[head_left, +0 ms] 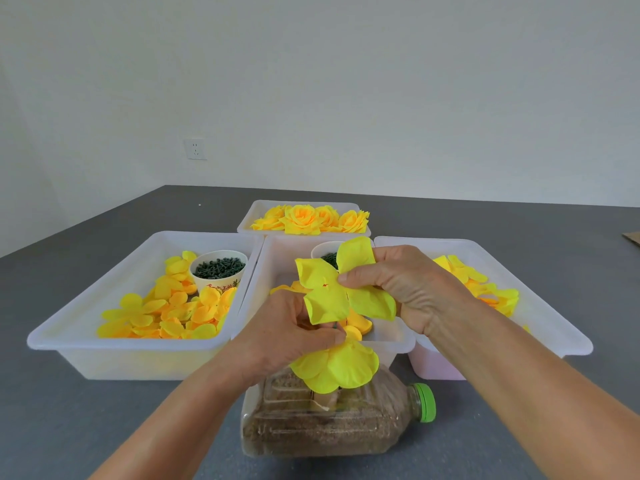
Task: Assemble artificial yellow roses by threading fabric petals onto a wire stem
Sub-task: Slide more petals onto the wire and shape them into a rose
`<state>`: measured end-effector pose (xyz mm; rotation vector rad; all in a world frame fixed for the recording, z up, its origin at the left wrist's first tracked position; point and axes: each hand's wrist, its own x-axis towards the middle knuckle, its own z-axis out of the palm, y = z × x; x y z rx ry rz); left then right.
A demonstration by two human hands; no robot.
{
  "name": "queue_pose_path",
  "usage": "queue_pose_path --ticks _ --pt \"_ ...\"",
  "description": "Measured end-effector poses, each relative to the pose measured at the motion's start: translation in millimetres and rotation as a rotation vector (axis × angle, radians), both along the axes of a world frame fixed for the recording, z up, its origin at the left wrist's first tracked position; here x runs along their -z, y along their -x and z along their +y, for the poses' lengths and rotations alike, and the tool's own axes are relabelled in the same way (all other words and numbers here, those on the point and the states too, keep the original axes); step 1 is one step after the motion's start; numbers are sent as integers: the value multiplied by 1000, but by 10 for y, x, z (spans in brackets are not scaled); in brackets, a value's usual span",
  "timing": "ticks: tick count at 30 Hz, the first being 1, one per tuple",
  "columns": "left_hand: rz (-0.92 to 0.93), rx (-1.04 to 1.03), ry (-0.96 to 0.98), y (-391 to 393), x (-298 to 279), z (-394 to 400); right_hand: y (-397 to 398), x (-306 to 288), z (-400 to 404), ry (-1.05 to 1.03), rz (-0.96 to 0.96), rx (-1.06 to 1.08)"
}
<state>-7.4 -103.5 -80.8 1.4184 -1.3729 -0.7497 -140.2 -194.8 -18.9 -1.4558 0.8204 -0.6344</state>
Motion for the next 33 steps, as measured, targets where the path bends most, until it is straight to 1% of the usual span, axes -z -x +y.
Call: queue_pose_path --ticks 4,8,11,15,17,20,29,33 --pt "0 -11 10 12 -1 3 -20 24 31 -2 -1 49" --pt "27 -32 14 18 -5 11 -14 70 77 -11 -24 65" --pt "40 -29 14 24 -17 16 10 99 91 -12 -5 70" --pt "14 -13 -4 24 -15 18 40 97 72 -67 6 90" --pt "36 -2 -9 28 -19 25 61 108 67 -85 5 79" --pt "58 4 -1 41 -29 34 79 153 82 -84 -9 58" --pt "32 0 -3 21 -16 34 53 199 109 -38 -46 115" --pt "81 12 19 1 -11 57 38 247 179 -29 -38 123"
